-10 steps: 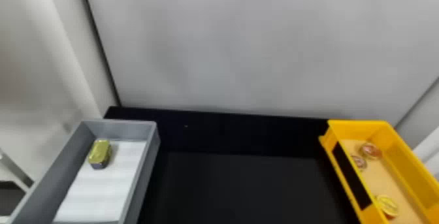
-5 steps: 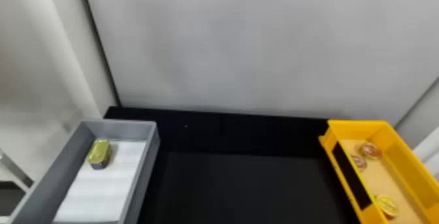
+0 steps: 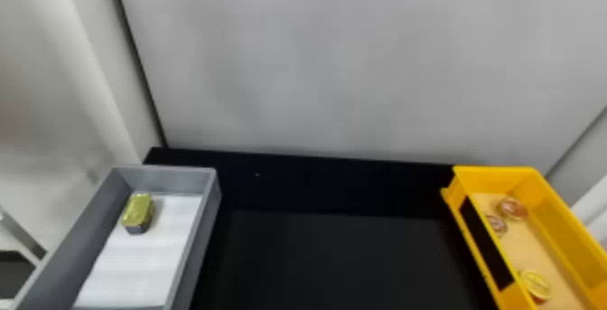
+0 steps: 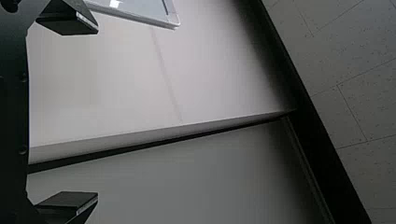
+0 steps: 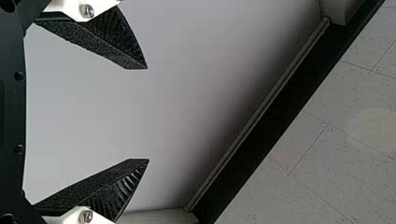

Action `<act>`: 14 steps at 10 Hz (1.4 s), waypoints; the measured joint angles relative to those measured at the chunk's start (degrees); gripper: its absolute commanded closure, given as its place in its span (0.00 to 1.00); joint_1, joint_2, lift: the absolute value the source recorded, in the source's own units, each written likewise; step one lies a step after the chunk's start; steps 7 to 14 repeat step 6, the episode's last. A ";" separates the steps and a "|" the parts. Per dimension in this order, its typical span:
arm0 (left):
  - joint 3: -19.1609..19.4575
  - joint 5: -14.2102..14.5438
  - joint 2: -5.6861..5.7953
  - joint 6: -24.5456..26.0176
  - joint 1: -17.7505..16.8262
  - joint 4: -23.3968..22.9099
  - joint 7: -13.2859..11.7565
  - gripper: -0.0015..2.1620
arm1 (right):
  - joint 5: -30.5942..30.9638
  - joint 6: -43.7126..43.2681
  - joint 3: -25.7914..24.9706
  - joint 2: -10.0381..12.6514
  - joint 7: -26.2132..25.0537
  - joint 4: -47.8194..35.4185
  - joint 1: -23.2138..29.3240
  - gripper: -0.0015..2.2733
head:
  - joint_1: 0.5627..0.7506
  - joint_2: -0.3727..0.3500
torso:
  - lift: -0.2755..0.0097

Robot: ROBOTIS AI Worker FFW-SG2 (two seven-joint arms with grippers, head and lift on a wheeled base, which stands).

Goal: Pick up the round yellow can and place it in the yellow rectangular box

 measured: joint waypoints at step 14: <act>0.00 -0.09 0.03 0.06 0.04 -0.08 0.00 0.02 | -0.03 -0.18 -0.02 -0.02 -0.18 0.00 0.23 0.03 | 0.70 0.41 | 0.94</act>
